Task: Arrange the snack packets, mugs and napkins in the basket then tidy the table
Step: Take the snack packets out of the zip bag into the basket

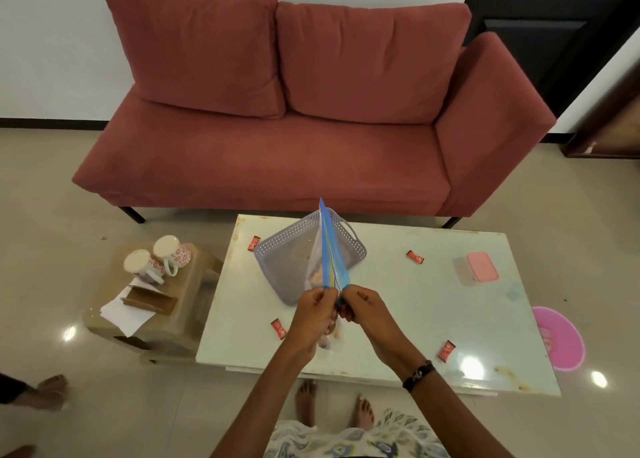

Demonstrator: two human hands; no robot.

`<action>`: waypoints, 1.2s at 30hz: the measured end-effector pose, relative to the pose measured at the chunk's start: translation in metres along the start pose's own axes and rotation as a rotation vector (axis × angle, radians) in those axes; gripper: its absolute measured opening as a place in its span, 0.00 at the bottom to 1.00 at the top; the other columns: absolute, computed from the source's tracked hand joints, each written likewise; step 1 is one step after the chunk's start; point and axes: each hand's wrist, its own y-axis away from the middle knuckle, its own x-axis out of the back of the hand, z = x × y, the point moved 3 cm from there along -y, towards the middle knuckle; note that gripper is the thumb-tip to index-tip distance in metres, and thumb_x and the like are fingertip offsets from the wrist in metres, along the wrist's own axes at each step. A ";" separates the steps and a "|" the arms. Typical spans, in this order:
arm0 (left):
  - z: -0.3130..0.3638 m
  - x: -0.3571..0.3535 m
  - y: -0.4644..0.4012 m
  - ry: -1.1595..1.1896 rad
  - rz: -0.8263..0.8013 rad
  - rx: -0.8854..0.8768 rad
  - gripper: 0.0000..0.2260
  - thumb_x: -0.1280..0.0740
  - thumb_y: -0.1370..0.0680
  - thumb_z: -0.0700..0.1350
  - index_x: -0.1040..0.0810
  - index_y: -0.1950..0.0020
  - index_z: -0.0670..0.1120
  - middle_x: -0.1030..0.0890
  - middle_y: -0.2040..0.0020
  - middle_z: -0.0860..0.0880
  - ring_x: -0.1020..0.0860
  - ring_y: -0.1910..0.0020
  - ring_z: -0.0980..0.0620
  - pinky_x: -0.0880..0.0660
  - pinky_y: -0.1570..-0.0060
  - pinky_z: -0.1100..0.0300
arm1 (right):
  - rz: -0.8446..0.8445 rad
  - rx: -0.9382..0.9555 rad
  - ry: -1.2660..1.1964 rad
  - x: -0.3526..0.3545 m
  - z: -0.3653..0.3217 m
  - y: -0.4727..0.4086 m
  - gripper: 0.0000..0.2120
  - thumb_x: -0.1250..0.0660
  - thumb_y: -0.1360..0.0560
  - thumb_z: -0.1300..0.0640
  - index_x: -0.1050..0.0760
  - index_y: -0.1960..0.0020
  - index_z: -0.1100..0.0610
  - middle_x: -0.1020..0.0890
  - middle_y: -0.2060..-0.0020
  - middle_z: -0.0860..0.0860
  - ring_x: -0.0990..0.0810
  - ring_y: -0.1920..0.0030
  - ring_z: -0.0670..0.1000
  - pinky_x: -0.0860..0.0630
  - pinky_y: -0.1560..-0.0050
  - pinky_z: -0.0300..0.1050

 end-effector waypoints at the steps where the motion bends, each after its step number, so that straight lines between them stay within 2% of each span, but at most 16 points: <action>1: 0.001 -0.001 0.000 0.039 0.031 -0.003 0.14 0.43 0.21 0.38 0.33 0.67 0.41 0.34 0.77 0.48 0.40 0.82 0.57 0.43 0.80 0.67 | 0.018 0.015 -0.035 -0.001 -0.001 0.001 0.13 0.44 0.23 0.65 0.33 0.66 0.60 0.31 0.72 0.51 0.35 0.71 0.45 0.36 0.69 0.33; 4: 0.006 -0.004 0.003 0.138 0.082 -0.039 0.17 0.44 0.20 0.39 0.35 0.69 0.44 0.36 0.80 0.53 0.41 0.83 0.59 0.43 0.81 0.68 | 0.103 0.032 -0.109 -0.005 -0.004 0.001 0.13 0.44 0.23 0.64 0.33 0.66 0.59 0.31 0.73 0.49 0.35 0.72 0.43 0.36 0.69 0.34; 6: 0.010 -0.003 0.004 0.119 0.071 -0.076 0.17 0.44 0.20 0.39 0.35 0.69 0.44 0.36 0.81 0.55 0.41 0.83 0.60 0.42 0.81 0.68 | 0.142 0.027 -0.052 -0.005 -0.006 0.001 0.15 0.43 0.23 0.63 0.32 0.68 0.57 0.30 0.75 0.47 0.34 0.73 0.43 0.35 0.69 0.35; 8: 0.011 0.000 0.004 0.054 0.018 -0.109 0.17 0.44 0.20 0.38 0.34 0.69 0.44 0.35 0.81 0.55 0.40 0.82 0.60 0.42 0.80 0.67 | 0.089 0.003 0.109 0.000 -0.011 -0.003 0.14 0.41 0.24 0.60 0.29 0.68 0.57 0.26 0.73 0.49 0.31 0.71 0.45 0.33 0.66 0.38; 12: 0.009 0.007 0.003 -0.096 -0.092 -0.116 0.14 0.42 0.22 0.37 0.32 0.68 0.43 0.34 0.79 0.54 0.39 0.82 0.59 0.41 0.80 0.67 | -0.064 -0.032 0.492 0.014 -0.016 -0.020 0.12 0.38 0.23 0.52 0.25 0.58 0.60 0.20 0.65 0.51 0.25 0.66 0.45 0.30 0.63 0.37; 16: 0.010 0.011 0.005 -0.234 -0.129 -0.080 0.16 0.40 0.22 0.41 0.34 0.70 0.45 0.34 0.75 0.47 0.38 0.82 0.59 0.40 0.81 0.68 | -0.069 0.139 0.605 0.011 -0.014 -0.030 0.14 0.37 0.23 0.58 0.33 0.66 0.60 0.29 0.70 0.55 0.35 0.70 0.46 0.38 0.66 0.39; 19: 0.015 0.016 0.002 -0.459 -0.122 -0.094 0.14 0.39 0.22 0.46 0.32 0.67 0.45 0.29 0.73 0.47 0.33 0.80 0.58 0.37 0.81 0.69 | -0.037 0.197 0.619 0.012 -0.006 -0.026 0.15 0.37 0.23 0.59 0.33 0.67 0.61 0.28 0.71 0.60 0.35 0.71 0.47 0.38 0.68 0.38; 21: 0.018 0.016 -0.004 -0.616 -0.069 -0.142 0.12 0.38 0.23 0.49 0.30 0.64 0.45 0.24 0.70 0.46 0.25 0.74 0.53 0.28 0.75 0.62 | -0.052 0.199 0.644 0.011 -0.002 -0.021 0.14 0.38 0.23 0.59 0.32 0.66 0.59 0.28 0.72 0.56 0.35 0.72 0.46 0.37 0.69 0.35; 22: 0.019 0.016 -0.007 -0.681 -0.039 -0.172 0.12 0.38 0.23 0.51 0.30 0.63 0.45 0.22 0.67 0.45 0.22 0.69 0.48 0.24 0.68 0.55 | -0.063 0.194 0.664 0.010 -0.002 -0.019 0.13 0.38 0.22 0.59 0.31 0.65 0.60 0.27 0.72 0.55 0.34 0.72 0.45 0.36 0.69 0.35; 23: 0.020 0.015 -0.009 -0.732 -0.025 -0.198 0.13 0.38 0.23 0.51 0.31 0.63 0.45 0.22 0.66 0.45 0.21 0.66 0.46 0.23 0.64 0.52 | -0.072 0.189 0.682 0.010 -0.002 -0.017 0.13 0.39 0.22 0.58 0.29 0.64 0.61 0.25 0.71 0.55 0.33 0.72 0.45 0.35 0.68 0.35; 25: 0.021 0.010 -0.010 -0.815 -0.039 -0.247 0.13 0.40 0.21 0.50 0.32 0.62 0.45 0.26 0.68 0.49 0.23 0.65 0.46 0.27 0.65 0.54 | -0.078 0.186 0.690 0.010 -0.003 -0.014 0.13 0.40 0.21 0.57 0.25 0.60 0.63 0.21 0.67 0.58 0.29 0.70 0.47 0.32 0.66 0.38; 28: 0.024 0.005 -0.010 -0.887 0.020 -0.338 0.12 0.41 0.21 0.47 0.33 0.62 0.44 0.30 0.69 0.50 0.27 0.66 0.48 0.33 0.68 0.60 | 0.015 0.174 0.645 0.017 0.000 -0.008 0.14 0.40 0.23 0.59 0.26 0.64 0.64 0.20 0.68 0.61 0.28 0.70 0.52 0.31 0.66 0.45; 31: 0.025 0.011 -0.009 -0.788 0.183 -0.375 0.12 0.39 0.22 0.44 0.29 0.62 0.39 0.25 0.66 0.42 0.25 0.65 0.44 0.25 0.64 0.53 | 0.217 0.109 0.585 0.032 0.008 -0.003 0.14 0.40 0.26 0.59 0.28 0.67 0.66 0.20 0.71 0.60 0.29 0.72 0.54 0.34 0.68 0.44; 32: 0.025 0.012 -0.010 -0.757 0.192 -0.385 0.11 0.38 0.22 0.44 0.28 0.62 0.39 0.25 0.66 0.42 0.24 0.65 0.44 0.25 0.64 0.53 | 0.256 0.087 0.594 0.036 0.009 -0.002 0.15 0.41 0.27 0.56 0.27 0.67 0.66 0.20 0.71 0.61 0.30 0.72 0.54 0.34 0.68 0.44; 34: 0.026 0.010 -0.008 -0.787 0.145 -0.394 0.11 0.38 0.22 0.44 0.30 0.63 0.42 0.25 0.66 0.44 0.27 0.67 0.48 0.30 0.66 0.58 | 0.261 0.062 0.682 0.039 0.010 -0.004 0.17 0.41 0.28 0.52 0.27 0.64 0.66 0.21 0.68 0.63 0.29 0.70 0.57 0.34 0.67 0.44; 36: 0.026 0.007 -0.008 -0.841 0.097 -0.418 0.12 0.39 0.21 0.46 0.31 0.63 0.43 0.25 0.66 0.44 0.30 0.68 0.50 0.35 0.66 0.61 | 0.248 0.059 0.776 0.034 0.002 -0.009 0.15 0.38 0.25 0.50 0.27 0.61 0.62 0.19 0.65 0.58 0.24 0.65 0.56 0.29 0.64 0.45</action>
